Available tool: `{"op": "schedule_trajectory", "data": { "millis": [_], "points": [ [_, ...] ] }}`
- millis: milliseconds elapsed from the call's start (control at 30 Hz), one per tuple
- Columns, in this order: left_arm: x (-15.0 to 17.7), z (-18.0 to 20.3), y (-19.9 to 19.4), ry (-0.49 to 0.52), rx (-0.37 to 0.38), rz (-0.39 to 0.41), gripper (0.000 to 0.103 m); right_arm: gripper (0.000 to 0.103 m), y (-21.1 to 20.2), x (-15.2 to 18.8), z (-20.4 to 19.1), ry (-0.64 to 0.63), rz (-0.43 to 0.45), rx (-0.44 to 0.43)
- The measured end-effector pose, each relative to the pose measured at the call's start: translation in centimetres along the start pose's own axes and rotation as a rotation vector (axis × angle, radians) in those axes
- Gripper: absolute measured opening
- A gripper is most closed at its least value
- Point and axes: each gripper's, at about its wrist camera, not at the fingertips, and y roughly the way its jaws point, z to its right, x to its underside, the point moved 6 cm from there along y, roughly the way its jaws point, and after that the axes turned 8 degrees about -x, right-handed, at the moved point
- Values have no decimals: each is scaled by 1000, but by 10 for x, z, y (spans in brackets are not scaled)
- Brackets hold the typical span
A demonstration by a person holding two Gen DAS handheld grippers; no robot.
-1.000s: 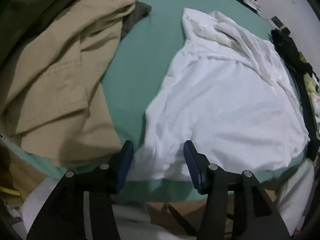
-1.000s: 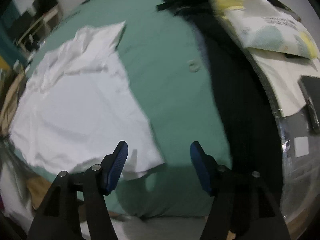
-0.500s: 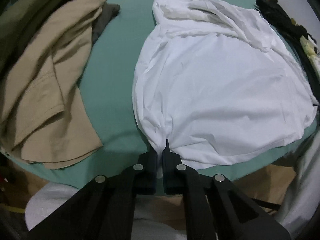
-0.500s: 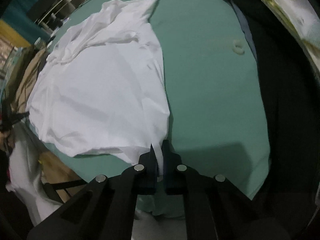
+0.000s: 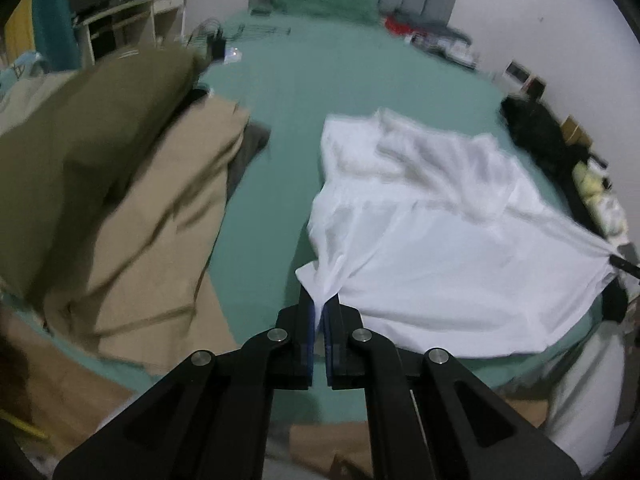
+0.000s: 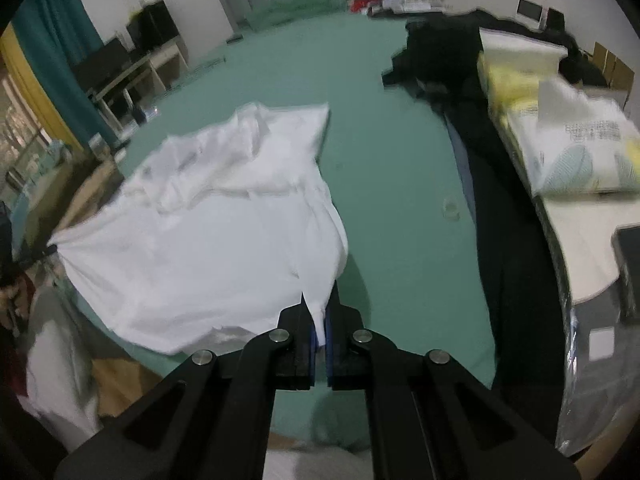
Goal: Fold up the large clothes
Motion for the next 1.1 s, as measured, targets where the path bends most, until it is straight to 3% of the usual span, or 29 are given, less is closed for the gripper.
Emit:
{"op": "schedule_trajectory", "data": {
  "millis": [133, 367, 733, 1100],
  "points": [
    [-24, -1, -13, -41, 0, 97, 4, 3, -10, -28, -3, 32, 96, -29],
    [-62, -17, 0, -229, 72, 127, 4, 3, -16, -78, 19, 118, 219, -35],
    [-122, -10, 40, -246, 42, 174, 4, 3, 27, -146, 44, 156, 280, 6],
    [-167, -18, 129, -339, -8, 52, 4, 3, 97, -209, 70, 149, 259, 83]
  ]
}}
